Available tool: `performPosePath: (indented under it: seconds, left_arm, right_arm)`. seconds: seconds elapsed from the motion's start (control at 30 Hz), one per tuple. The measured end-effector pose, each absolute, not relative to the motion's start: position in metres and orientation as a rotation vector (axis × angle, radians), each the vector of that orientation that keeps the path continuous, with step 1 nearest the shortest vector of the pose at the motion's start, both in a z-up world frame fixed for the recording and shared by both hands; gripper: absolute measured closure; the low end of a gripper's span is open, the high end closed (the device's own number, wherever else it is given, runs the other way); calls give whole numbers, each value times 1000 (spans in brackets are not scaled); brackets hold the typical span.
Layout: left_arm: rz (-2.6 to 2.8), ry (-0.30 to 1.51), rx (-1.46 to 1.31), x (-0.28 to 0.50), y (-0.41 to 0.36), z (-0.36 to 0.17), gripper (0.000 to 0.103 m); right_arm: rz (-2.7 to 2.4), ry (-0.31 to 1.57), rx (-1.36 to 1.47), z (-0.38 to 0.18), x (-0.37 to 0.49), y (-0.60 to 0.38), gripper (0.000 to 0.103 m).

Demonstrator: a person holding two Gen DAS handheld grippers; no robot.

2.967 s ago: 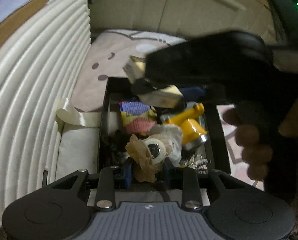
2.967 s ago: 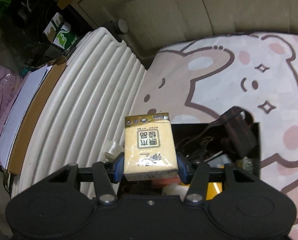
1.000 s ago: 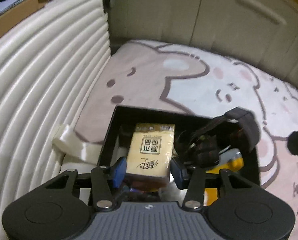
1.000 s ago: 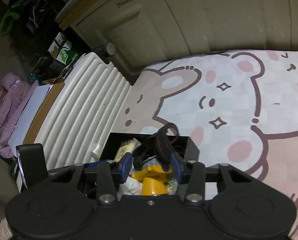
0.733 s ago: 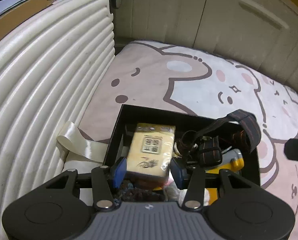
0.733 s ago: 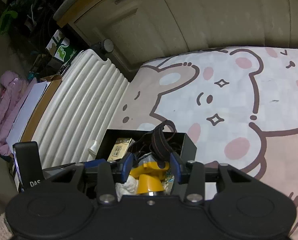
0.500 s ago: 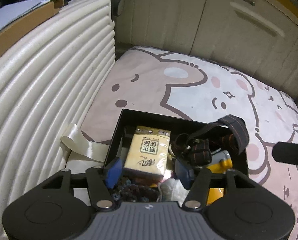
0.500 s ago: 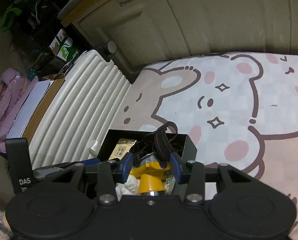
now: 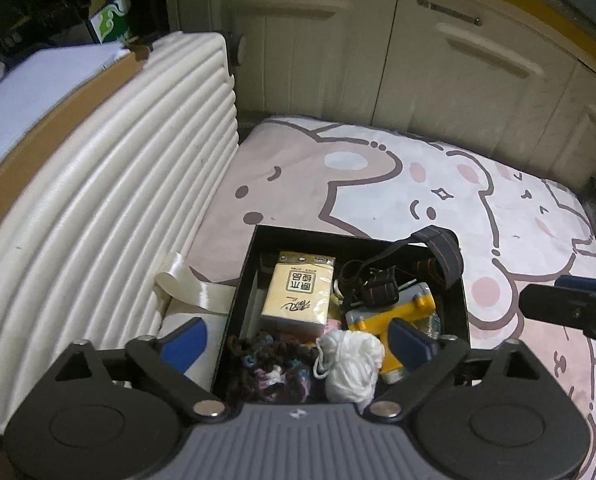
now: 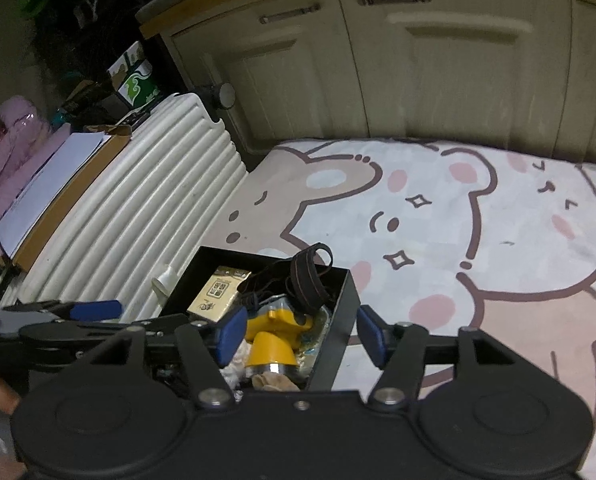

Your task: Organize objects

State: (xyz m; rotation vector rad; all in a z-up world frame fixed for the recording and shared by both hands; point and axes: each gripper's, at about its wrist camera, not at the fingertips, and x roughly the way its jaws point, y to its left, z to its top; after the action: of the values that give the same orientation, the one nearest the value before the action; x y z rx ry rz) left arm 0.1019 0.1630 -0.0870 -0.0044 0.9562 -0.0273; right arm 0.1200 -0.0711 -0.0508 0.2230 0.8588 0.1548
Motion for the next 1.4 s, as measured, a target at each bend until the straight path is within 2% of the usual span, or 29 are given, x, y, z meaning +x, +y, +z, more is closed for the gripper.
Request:
performPosePath:
  seconds: [0.1,0.37,0.5,1.4]
  left_arm:
    - [-18,945,-4,95,163,-78,0]
    - [-18,926,0,77,162,-57,0]
    - [-12,902,15,69,158,-44,0]
    - [-13,776,59,-34,151,41,0]
  right_arm:
    - [148,845,201,-46,114,-68,33]
    - [114,800,152,-31,99,-67,4]
    - [101,780,134,-22,89,-70,0]
    - [18,758,81,32,-4,-94,0]
